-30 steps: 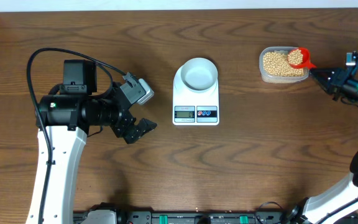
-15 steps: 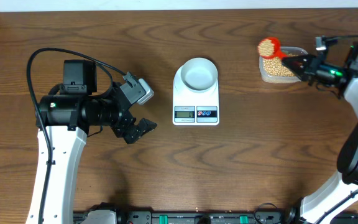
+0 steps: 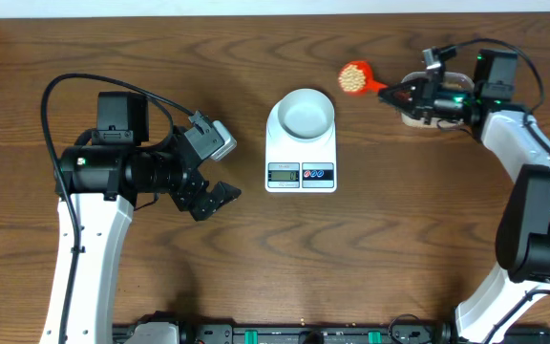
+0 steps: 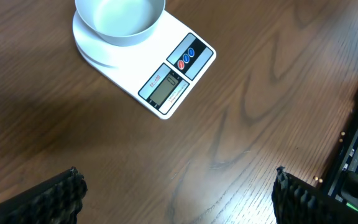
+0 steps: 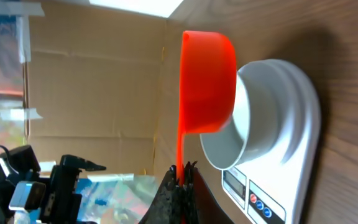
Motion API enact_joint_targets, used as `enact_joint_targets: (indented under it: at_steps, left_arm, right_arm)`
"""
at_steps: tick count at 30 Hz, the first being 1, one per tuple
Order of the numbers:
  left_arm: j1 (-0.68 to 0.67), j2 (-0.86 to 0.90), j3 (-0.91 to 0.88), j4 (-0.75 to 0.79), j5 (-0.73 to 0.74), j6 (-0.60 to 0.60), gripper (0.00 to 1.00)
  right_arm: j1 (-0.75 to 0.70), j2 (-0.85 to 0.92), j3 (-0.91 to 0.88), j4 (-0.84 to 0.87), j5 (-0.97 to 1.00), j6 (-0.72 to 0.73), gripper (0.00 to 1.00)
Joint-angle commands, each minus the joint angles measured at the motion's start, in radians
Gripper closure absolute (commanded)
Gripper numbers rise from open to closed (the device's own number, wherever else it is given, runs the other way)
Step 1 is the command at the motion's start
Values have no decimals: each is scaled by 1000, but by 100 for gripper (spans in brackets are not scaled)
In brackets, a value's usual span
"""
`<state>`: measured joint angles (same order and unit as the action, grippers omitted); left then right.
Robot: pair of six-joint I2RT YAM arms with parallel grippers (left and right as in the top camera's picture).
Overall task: Scoop item into bowl and weigh 50g on scale
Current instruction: 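Lift the filled scoop and carry it left over the white bowl, then tip the red scoop to pour soybeans into the white bowl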
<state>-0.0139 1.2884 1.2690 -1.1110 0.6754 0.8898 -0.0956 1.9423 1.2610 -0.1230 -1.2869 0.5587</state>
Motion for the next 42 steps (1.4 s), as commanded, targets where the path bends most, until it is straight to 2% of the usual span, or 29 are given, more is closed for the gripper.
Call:
enact_joint_targets:
  at_steps: [1,10,19,24,37,42]
  left_arm:
    - [4,-2,15,-3,13,-4,2]
    - [4,-2,15,-3,13,-4,2]
    - [4,-2,15,-3,13,-4,2]
    - [4,-2,15,-3,13,-4,2]
    - [4,-2,15,-3,13,-4,2]
    - [4,-2,15,-3,13,-4,2]
  right_arm:
    - [30,12,0,9,-29,13,99]
    - [95,12,0,34,-27,-32,99]
    - [153,12,0,26,11,-233,99]
    - [181,12,0,-29,120,-333,99]
    - [189,12,0,-96,241,-577,99]
    - [189,12,0,-109,241,-617,99]
